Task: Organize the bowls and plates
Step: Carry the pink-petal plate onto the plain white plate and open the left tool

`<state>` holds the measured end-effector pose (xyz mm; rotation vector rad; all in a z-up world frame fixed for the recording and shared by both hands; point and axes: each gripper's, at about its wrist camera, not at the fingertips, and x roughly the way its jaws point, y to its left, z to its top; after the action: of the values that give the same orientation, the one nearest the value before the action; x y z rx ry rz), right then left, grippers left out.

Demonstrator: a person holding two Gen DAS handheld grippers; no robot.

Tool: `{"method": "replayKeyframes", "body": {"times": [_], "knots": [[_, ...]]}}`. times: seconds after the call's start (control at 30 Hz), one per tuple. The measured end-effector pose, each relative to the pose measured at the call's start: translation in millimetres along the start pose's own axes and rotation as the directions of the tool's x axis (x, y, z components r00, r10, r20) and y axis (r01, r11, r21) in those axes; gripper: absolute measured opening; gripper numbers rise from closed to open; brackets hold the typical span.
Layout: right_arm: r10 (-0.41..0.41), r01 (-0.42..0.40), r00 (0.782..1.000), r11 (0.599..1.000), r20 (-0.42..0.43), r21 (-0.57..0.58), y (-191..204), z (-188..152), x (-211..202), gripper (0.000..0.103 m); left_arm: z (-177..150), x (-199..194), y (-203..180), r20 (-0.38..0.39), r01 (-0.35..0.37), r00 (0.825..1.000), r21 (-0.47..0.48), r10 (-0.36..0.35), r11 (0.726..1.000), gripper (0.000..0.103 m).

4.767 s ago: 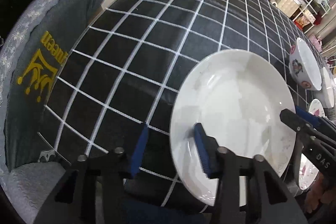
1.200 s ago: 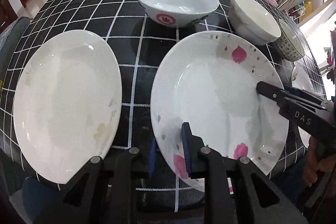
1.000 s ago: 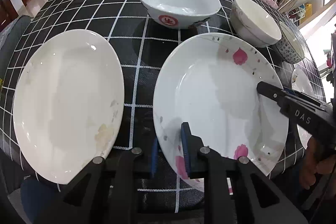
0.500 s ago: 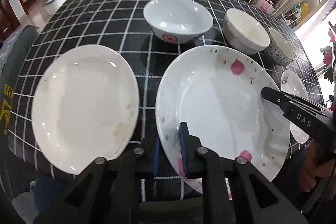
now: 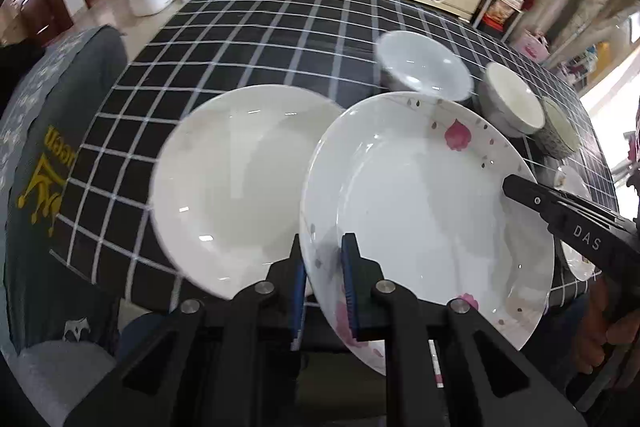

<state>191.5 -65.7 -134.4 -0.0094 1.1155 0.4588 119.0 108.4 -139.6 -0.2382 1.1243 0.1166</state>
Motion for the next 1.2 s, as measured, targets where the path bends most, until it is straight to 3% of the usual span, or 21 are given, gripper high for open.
{"method": "replayKeyframes", "body": {"times": [0.4,0.67,1.2], "knots": [[-0.008,0.004,0.998,0.998,-0.058,-0.070,49.7,6.1,32.2,0.020,-9.5,-1.9,53.1,-0.011,-0.045,0.999,-0.079,0.045,0.996,0.014],[-0.019,0.013,0.998,0.994,-0.057,-0.108,72.5,15.7,43.4,0.020,-3.6,6.2,80.3,-0.018,-0.033,0.999,-0.122,0.031,0.992,0.014],[-0.010,-0.001,0.995,0.994,-0.097,-0.113,91.4,29.2,79.9,0.018,20.3,20.3,114.0,-0.013,-0.050,0.999,-0.152,0.048,0.987,0.011]]}}
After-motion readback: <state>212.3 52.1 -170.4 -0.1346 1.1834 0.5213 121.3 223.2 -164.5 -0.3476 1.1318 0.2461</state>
